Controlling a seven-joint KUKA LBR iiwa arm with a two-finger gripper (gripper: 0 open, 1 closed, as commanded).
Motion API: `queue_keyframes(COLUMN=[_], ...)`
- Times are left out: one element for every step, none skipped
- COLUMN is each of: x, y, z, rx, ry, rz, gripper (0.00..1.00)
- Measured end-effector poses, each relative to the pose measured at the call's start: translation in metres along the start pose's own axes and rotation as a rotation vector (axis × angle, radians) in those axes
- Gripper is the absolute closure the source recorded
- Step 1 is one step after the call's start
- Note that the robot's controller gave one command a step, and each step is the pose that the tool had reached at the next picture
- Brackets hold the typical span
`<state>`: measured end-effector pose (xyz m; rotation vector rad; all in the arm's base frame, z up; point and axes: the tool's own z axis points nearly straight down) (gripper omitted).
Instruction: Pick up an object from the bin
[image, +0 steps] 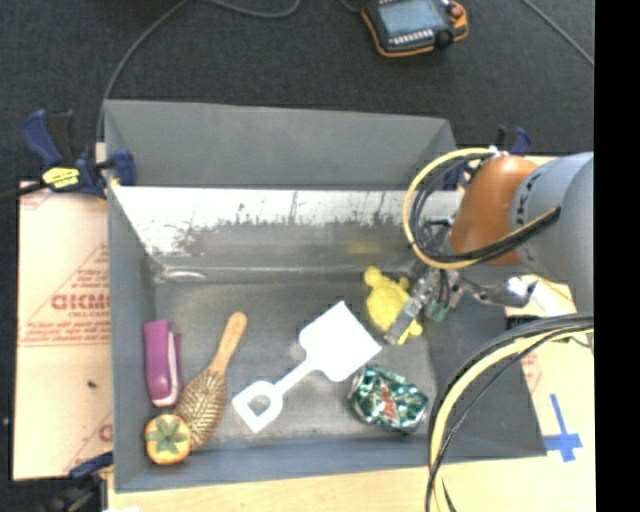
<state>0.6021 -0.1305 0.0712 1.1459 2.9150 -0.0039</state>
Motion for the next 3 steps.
queue_keyframes(x=[0.002,0.000,-0.002], y=[-0.002,0.000,0.000], z=[-0.016,-0.065,-0.107], rx=[0.004,0.000,-0.003], ry=[0.006,0.001,-0.003], rz=[-0.001,-0.004,-0.009], gripper=[1.00,1.00,1.00])
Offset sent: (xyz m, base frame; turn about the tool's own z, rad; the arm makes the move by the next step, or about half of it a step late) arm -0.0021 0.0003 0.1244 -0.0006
